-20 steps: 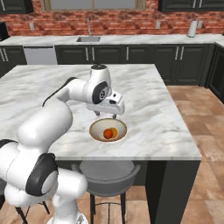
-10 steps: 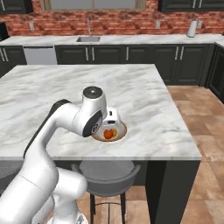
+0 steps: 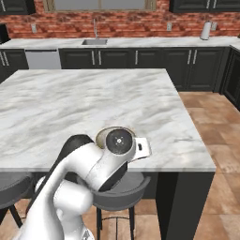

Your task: Retrieve the orange and apple from the fridge and place them into the bowl on the dining table.

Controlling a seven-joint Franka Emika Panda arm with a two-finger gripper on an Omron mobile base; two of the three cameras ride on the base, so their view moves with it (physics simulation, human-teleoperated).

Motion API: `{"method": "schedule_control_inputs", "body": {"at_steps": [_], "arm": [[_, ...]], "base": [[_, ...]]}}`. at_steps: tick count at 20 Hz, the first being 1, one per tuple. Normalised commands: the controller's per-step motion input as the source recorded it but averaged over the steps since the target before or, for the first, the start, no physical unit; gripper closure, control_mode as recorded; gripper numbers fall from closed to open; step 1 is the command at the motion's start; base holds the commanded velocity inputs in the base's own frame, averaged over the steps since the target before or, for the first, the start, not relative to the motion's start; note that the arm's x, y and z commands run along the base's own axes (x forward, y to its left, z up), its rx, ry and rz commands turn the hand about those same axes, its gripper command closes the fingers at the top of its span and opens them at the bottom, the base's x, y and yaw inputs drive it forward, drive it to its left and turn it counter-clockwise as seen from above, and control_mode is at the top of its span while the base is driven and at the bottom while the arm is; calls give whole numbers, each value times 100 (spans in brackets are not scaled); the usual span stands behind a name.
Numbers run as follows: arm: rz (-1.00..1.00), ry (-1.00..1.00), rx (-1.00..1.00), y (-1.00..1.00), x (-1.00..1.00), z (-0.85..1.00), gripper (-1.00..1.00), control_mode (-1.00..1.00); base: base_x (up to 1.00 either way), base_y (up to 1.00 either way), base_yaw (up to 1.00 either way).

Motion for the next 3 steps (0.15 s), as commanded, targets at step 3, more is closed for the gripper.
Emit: {"method": "schedule_control_inputs", "body": {"at_steps": [3], "arm": [[-5, -2, 6, -58, -45, 74, -100, -100]], "base": [[0, 0, 0]]}}
